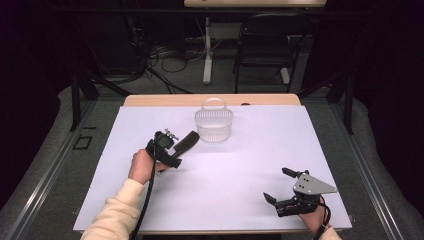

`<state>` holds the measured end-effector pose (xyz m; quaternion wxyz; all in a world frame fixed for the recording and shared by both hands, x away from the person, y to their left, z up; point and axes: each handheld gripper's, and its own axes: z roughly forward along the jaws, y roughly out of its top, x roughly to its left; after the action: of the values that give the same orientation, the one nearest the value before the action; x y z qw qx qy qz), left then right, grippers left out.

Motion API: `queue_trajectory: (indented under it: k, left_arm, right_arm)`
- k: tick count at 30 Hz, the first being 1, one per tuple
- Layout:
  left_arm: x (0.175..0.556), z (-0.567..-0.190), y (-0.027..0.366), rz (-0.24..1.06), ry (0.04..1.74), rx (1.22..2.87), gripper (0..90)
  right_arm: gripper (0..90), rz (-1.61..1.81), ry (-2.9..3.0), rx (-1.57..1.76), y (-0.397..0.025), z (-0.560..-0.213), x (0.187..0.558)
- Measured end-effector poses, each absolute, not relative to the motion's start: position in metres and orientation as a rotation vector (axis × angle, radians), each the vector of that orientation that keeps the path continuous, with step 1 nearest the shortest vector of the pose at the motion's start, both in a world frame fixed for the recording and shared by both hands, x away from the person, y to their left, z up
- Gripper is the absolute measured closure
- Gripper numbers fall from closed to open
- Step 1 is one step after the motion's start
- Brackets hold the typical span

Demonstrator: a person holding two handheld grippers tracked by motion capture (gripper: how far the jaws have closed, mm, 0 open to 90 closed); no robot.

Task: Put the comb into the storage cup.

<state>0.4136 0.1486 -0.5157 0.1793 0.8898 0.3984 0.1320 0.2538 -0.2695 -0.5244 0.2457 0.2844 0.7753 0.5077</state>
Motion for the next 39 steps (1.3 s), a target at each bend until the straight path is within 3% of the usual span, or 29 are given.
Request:
queue_trajectory:
  k: [15,39]
  left_arm:
    - [0.433,-0.520,0.142,0.252,1.157,2.592,51.4]
    - [0.449,-0.528,0.141,0.163,1.159,2.640,69.0]
  right_arm:
    - [0.0,1.381,2.122,0.779,-0.269,-0.525,0.254]
    - [0.0,1.383,2.127,0.780,-0.269,-0.525,0.254]
